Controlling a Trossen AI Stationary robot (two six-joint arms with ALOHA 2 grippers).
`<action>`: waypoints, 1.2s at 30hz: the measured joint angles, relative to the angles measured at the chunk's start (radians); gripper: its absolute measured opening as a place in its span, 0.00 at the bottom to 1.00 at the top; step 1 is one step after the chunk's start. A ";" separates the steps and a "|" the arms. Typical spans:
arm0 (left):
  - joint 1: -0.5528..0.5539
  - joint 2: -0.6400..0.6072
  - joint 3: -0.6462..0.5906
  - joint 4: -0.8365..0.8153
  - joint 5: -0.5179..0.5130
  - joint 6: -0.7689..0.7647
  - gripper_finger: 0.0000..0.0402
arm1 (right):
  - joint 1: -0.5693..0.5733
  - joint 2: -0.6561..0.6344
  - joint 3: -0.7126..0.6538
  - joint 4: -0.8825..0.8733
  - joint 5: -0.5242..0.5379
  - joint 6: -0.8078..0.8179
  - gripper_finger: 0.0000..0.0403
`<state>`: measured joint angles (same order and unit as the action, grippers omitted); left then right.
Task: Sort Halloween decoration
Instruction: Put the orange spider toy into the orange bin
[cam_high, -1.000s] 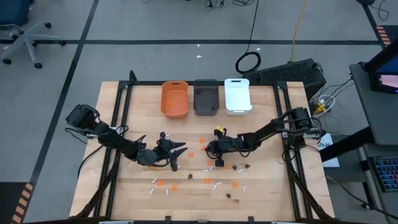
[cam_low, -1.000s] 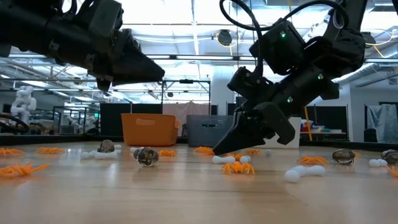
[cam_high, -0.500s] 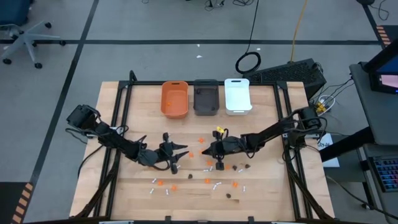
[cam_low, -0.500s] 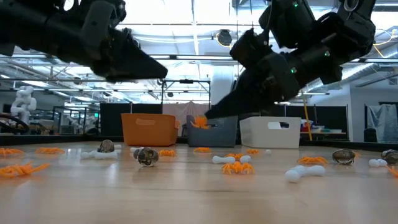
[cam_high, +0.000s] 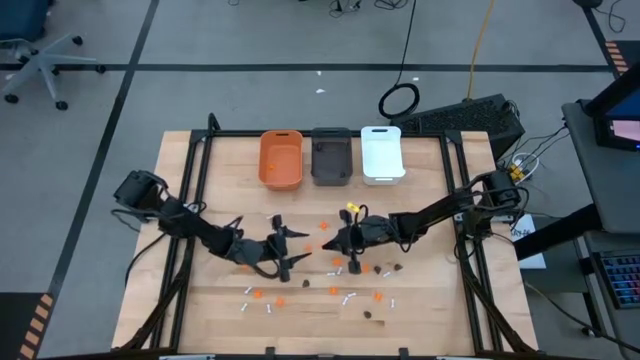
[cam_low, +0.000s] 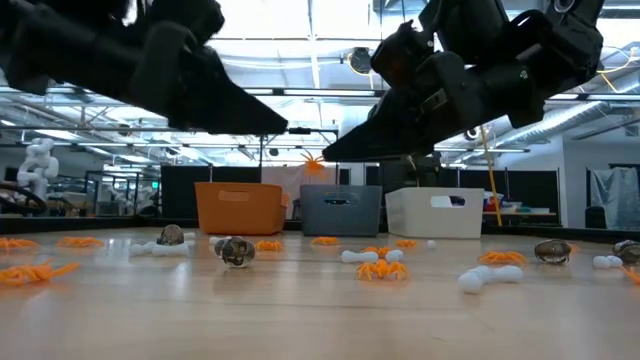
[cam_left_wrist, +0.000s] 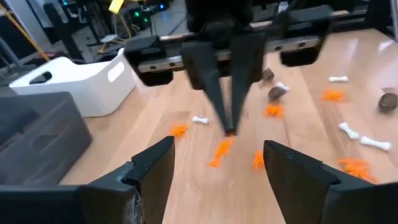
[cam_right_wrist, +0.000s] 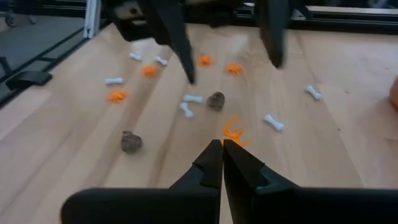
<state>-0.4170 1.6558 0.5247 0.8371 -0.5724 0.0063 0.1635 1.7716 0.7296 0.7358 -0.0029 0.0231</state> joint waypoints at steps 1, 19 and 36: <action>0.012 0.006 0.000 0.002 0.021 -0.001 0.61 | 0.000 0.000 0.000 0.001 -0.001 0.000 0.00; 0.139 0.060 0.022 0.012 0.255 -0.027 0.53 | 0.000 0.000 0.000 0.050 -0.003 -0.006 0.00; 0.149 0.060 0.040 -0.039 0.285 -0.018 0.15 | 0.000 0.000 0.000 0.061 -0.003 -0.006 0.00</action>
<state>-0.2676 1.7157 0.5648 0.7976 -0.2873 -0.0120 0.1635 1.7714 0.7300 0.7971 -0.0059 0.0169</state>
